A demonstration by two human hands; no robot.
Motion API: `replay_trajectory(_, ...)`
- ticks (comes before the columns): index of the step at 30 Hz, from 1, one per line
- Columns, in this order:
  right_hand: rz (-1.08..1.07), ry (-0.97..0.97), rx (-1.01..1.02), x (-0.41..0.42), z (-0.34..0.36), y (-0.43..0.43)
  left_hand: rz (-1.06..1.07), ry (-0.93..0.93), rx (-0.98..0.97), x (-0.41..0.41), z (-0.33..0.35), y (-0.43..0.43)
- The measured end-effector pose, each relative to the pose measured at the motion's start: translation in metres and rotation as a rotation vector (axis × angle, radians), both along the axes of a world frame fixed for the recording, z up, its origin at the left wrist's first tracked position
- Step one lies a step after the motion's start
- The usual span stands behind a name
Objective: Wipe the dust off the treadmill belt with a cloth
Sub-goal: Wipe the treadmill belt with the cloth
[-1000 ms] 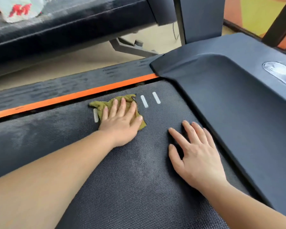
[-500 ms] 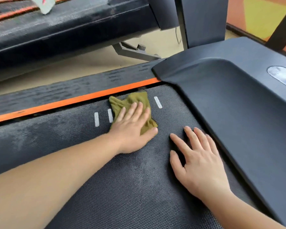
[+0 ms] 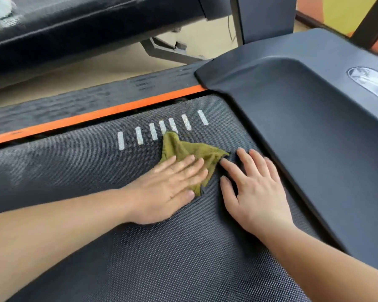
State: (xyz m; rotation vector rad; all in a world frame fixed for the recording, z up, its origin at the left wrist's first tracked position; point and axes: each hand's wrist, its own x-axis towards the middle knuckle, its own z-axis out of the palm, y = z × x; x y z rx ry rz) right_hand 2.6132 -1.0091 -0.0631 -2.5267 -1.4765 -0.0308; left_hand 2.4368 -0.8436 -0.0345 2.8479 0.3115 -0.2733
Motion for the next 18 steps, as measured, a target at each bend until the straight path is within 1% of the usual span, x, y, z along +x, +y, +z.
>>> replay_trajectory(1,0.001,0.002,0.006,0.000,0.000,-0.001,0.023,0.024,0.017,0.000,0.000,0.014)
replay_trajectory(2,0.004,0.003,0.010,0.000,0.000,-0.001,0.123,0.053,0.038,0.003,0.000,0.029)
replay_trajectory(4,0.006,-0.003,0.007,0.000,0.000,-0.001,0.434,0.090,0.052,0.020,-0.006,0.049)
replay_trajectory(5,0.003,-0.007,0.006,0.000,0.000,-0.001,0.513,0.093,0.058,0.029,-0.009,0.047)
replay_trajectory(6,0.001,-0.009,0.008,-0.001,0.000,-0.001,0.507,0.085,0.079,0.034,-0.012,0.035)
replay_trajectory(8,0.003,-0.008,0.010,-0.001,0.000,0.000,0.358,0.057,0.093,0.027,-0.012,-0.007)
replay_trajectory(11,0.007,-0.003,0.030,0.001,0.000,-0.001,0.094,0.048,0.000,-0.012,0.004,-0.075)
replay_trajectory(13,0.011,0.001,0.028,0.001,0.000,-0.002,-0.037,0.087,-0.042,-0.032,0.014,-0.090)
replay_trajectory(14,0.016,0.002,0.023,0.001,0.000,-0.002,-0.056,0.100,-0.034,-0.036,0.015,-0.082)
replay_trajectory(15,0.020,0.003,0.016,0.001,0.001,-0.002,-0.041,0.097,0.010,-0.034,0.013,-0.068)
replay_trajectory(16,0.018,0.001,0.007,0.000,0.001,-0.002,0.025,0.095,0.058,-0.028,0.008,-0.052)
replay_trajectory(18,0.004,-0.005,-0.006,0.000,0.000,-0.002,0.316,0.078,0.079,-0.010,0.003,-0.027)
